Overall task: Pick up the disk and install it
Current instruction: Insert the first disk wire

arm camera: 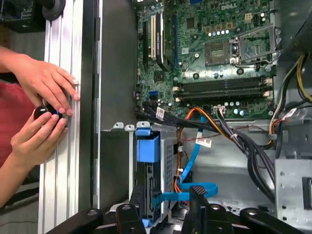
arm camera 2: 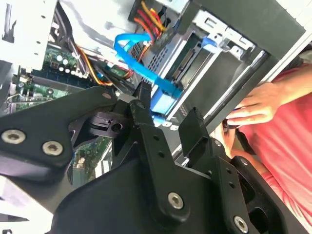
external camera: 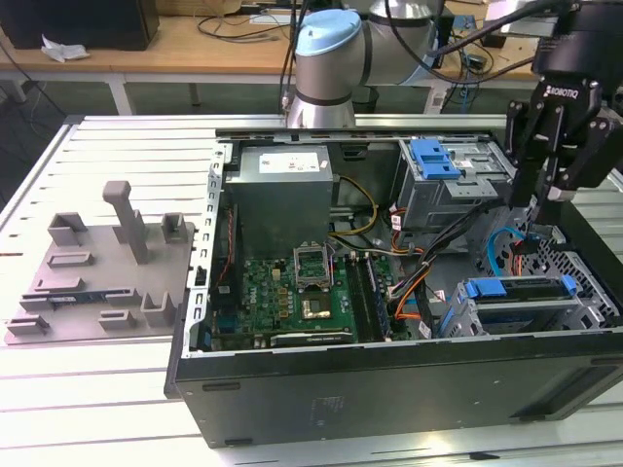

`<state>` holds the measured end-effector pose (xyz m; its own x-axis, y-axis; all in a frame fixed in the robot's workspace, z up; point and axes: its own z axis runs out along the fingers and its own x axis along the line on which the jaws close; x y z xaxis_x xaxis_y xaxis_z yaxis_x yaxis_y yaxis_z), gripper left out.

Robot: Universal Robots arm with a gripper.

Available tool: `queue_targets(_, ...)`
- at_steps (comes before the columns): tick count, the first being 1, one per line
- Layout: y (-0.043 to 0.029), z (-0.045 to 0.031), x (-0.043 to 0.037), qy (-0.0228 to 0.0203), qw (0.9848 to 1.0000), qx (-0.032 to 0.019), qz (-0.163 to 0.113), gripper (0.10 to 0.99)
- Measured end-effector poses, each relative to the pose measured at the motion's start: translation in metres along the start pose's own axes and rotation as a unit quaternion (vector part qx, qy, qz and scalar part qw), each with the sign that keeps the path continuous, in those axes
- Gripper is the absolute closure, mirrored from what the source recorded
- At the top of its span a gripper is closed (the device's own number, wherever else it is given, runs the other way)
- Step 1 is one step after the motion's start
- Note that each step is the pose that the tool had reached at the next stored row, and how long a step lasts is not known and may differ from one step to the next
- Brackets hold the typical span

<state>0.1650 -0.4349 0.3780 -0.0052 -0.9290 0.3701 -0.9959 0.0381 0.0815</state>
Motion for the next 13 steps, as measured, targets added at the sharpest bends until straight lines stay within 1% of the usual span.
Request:
queue_targets(1, -0.0032, 0.0012, -0.0007, -0.0001, 1.0, -0.0013, 0.003, 0.58)
queue_targets(2, -0.0048, 0.0018, -0.001, -0.0001, 1.0, -0.0021, 0.005, 0.58)
queue_targets(4, -0.012, 0.0056, -0.0029, -0.0011, 0.9998, -0.0069, 0.017, 0.58)
queue_targets(5, -0.0137, 0.006, -0.0032, -0.0017, 0.9996, -0.0098, 0.025, 0.58)
queue_targets(7, -0.0151, 0.0058, -0.0037, -0.0022, 0.9995, -0.0114, 0.03, 0.58)
queue_targets(9, -0.017, 0.0053, -0.0047, -0.0012, 0.9994, -0.0096, 0.034, 0.58)
queue_targets(10, -0.019, 0.0049, -0.0054, -0.0002, 0.9993, -0.008, 0.037, 0.58)
queue_targets(13, -0.0238, 0.0047, -0.0063, 0.0008, 0.9992, -0.0067, 0.041, 0.58)
